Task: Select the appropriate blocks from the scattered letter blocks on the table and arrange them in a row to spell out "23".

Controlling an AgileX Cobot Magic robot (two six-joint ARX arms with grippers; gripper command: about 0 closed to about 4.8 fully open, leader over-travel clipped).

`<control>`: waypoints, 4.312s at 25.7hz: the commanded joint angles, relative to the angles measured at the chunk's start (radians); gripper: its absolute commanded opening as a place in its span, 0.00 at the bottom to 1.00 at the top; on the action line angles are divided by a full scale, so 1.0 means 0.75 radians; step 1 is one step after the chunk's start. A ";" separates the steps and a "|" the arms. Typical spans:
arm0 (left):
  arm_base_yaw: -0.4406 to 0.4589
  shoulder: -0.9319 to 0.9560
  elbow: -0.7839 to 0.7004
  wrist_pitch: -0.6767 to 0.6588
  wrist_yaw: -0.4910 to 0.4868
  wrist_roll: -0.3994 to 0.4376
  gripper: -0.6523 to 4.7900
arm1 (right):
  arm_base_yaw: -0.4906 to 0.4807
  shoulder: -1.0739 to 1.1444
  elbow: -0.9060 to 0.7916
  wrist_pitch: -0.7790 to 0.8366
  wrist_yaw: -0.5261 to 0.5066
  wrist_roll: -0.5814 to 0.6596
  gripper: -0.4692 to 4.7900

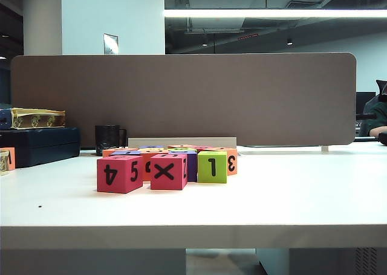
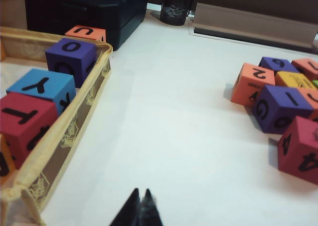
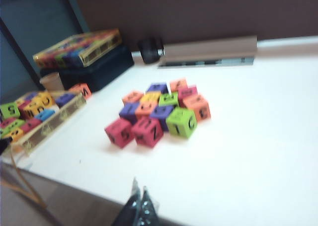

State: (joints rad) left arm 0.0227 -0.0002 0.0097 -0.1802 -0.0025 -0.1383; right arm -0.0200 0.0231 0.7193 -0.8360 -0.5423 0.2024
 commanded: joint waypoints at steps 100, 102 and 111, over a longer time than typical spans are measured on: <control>-0.285 2.354 1.733 0.090 0.286 0.185 0.35 | -0.001 0.000 0.003 0.004 -0.202 -0.001 0.09; -0.342 2.396 1.809 0.024 0.198 0.275 0.35 | 0.000 0.000 0.003 0.003 -0.202 -0.001 0.09; -0.396 2.522 1.985 -0.069 0.053 0.309 0.89 | 0.000 -0.001 0.003 0.001 -0.202 -0.001 0.09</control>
State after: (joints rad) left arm -0.2760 1.8809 1.4811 -0.2001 0.0544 0.0921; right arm -0.0200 0.0231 0.7189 -0.8455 -0.6941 0.2008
